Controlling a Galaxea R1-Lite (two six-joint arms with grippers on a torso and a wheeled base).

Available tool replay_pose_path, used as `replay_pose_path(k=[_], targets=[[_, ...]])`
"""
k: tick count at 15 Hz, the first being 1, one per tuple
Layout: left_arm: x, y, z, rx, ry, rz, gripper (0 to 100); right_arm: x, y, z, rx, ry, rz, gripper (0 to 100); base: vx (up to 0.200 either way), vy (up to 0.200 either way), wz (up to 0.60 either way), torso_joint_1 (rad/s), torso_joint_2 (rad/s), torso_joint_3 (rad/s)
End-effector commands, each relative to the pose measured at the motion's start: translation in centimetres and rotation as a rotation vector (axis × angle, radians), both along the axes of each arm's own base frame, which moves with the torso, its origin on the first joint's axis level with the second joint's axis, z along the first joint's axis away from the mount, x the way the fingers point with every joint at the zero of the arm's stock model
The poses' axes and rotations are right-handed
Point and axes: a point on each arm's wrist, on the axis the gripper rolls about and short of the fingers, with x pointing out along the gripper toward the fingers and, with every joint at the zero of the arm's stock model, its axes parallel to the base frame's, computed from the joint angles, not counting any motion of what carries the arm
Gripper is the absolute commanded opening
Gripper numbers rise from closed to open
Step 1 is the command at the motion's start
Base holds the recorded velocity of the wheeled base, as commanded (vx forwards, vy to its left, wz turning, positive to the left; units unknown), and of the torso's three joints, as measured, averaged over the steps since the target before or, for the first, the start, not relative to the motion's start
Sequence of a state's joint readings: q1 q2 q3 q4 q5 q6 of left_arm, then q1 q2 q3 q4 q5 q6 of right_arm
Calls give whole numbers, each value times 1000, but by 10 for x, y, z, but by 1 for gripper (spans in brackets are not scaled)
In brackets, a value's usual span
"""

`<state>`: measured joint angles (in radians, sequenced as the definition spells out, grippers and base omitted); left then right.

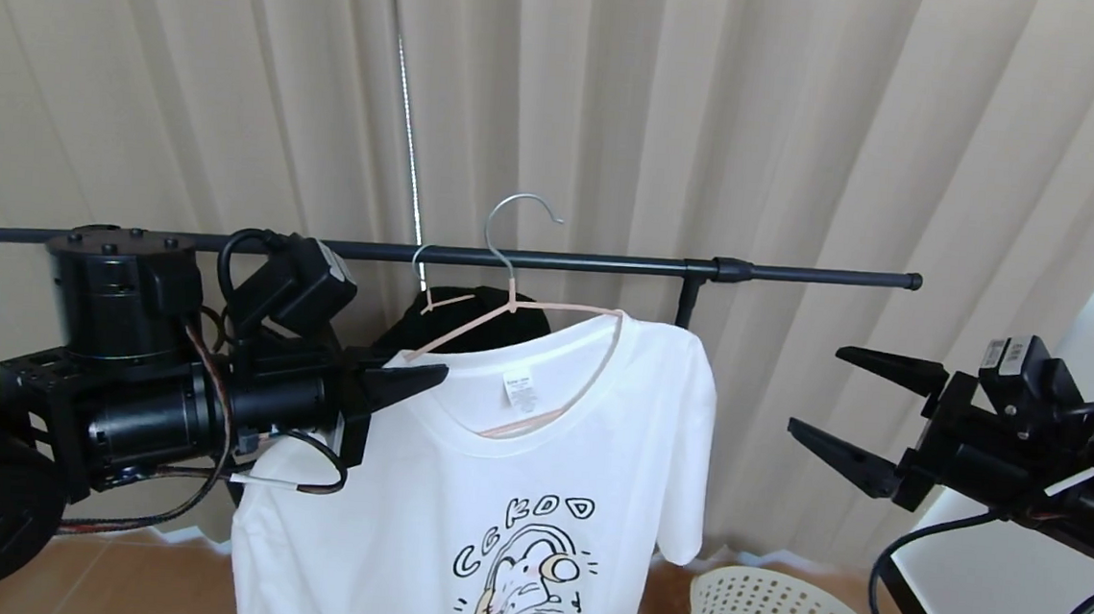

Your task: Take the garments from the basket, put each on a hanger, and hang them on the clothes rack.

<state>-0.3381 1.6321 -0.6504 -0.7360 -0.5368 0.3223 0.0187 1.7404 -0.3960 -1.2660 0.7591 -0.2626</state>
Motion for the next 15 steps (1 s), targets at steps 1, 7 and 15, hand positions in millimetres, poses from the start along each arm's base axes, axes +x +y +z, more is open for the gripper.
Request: replay_pose_path(k=[1, 7, 15], targets=[[9, -1, -7, -8, 38, 17, 0, -5, 11, 15, 32, -29, -8, 100, 0, 0, 0, 0, 0, 0], [36, -8, -15, -25, 98, 169, 0, -5, 17, 25, 101, -9, -33, 100, 0, 0, 0, 0, 0, 0], [65, -36, -32, 0, 180, 351, 0, -2, 17, 22, 99, 6, -37, 100, 0, 0, 0, 0, 0, 0]])
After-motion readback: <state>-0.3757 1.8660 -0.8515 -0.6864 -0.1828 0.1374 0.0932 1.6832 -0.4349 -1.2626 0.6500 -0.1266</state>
